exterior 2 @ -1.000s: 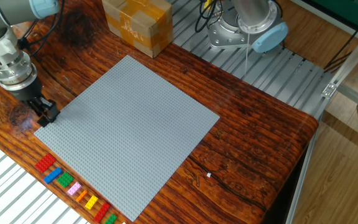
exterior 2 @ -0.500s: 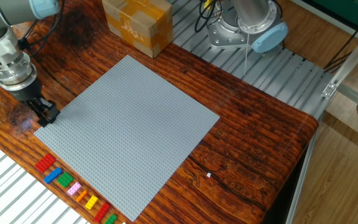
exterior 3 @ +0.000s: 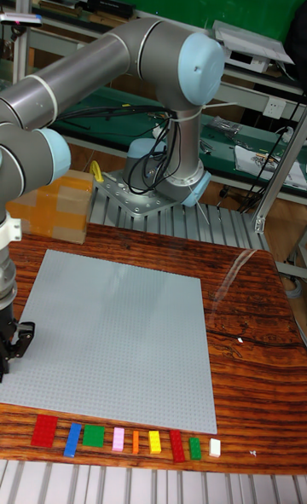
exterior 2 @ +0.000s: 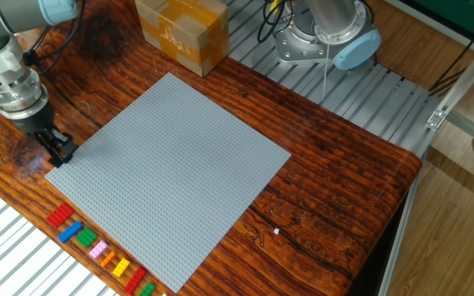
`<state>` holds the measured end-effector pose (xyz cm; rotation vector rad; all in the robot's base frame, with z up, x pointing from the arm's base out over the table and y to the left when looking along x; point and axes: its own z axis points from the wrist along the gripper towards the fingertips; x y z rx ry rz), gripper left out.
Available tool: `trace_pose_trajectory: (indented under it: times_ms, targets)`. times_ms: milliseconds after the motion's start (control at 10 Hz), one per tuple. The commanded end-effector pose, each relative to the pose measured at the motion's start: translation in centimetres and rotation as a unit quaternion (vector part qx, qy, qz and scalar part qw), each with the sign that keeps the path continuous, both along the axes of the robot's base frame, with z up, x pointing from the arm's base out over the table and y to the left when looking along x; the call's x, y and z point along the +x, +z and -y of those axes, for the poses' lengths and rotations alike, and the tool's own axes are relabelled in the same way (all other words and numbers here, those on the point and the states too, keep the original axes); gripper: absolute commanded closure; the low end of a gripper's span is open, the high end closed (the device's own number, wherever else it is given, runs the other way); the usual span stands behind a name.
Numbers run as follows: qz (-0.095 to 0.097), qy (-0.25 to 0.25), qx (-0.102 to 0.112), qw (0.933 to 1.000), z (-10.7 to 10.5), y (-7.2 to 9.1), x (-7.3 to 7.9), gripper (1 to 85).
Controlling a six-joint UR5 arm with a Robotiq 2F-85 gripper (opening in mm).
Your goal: Build with small Lego blocks
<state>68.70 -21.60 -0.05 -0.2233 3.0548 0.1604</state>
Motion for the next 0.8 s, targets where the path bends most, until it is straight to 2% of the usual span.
trace_pose_trajectory:
  times_ms: [0,300,700]
  targets:
    - [0.006,-0.010,0.001,0.9999,0.28,0.22,0.36,47.7]
    - [0.005,-0.030,-0.012,0.9995,-0.19,0.23,0.37,49.3]
    - [0.002,-0.041,-0.014,0.9991,-0.58,0.63,0.69,49.3]
